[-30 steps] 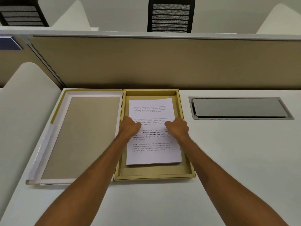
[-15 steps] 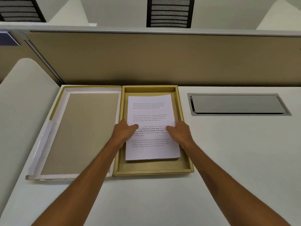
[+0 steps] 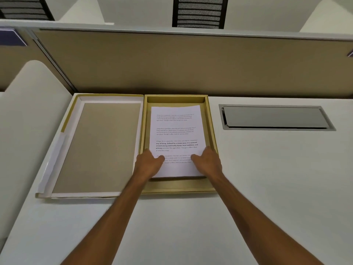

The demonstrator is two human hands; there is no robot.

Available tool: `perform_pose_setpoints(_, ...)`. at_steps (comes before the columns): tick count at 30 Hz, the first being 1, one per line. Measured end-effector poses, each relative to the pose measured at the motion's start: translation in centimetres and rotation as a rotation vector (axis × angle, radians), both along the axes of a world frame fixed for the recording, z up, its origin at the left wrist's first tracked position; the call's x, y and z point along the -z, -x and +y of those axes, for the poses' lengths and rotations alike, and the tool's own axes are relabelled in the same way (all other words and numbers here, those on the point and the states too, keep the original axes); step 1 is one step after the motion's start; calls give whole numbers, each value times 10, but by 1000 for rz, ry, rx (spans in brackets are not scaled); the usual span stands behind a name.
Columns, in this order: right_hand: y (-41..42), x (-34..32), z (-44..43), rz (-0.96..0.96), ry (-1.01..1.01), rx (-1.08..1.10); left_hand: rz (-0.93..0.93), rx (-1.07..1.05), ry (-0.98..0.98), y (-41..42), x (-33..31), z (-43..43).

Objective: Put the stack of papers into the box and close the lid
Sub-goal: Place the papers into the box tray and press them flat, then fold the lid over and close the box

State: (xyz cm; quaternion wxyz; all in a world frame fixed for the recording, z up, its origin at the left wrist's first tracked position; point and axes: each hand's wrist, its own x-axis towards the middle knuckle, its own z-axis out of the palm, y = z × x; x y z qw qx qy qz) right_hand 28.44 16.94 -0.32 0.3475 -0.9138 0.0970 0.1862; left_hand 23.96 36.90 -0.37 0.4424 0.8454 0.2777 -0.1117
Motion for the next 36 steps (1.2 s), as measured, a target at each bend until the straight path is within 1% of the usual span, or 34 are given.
perform_pose_setpoints(5,6,0,1,-24,58,8,2,18,-7,4,-3,1)
perform_pose_setpoints(10,12,1,-3,-40,50,10,-15,31,5,14,-11,1)
perform_pose_setpoints(14,28,-4,-9,-168,82,-29,-115,-28,79,32,-22,4)
perform_pose_setpoints(19,69,-17,-11,-399,58,-160,-257,-267,82,75,-34,2)
perform_pose_setpoints(24,124,-23,4,-495,114,-351,-340,-587,118,125,-26,-2)
perform_pose_setpoints(26,145,-20,13,-500,126,-414,-330,-701,151,139,-20,0)
perform_pose_setpoints(29,167,-7,29,-484,189,-522,-217,-884,321,150,-9,10)
perform_pose_setpoints(31,175,4,38,-461,270,-588,-118,-1006,485,150,-3,19)
perform_pose_setpoints(33,182,15,46,-416,331,-609,-83,-1092,639,147,0,27)
perform_pose_setpoints(36,188,20,51,-370,380,-561,-83,-1130,706,139,1,36)
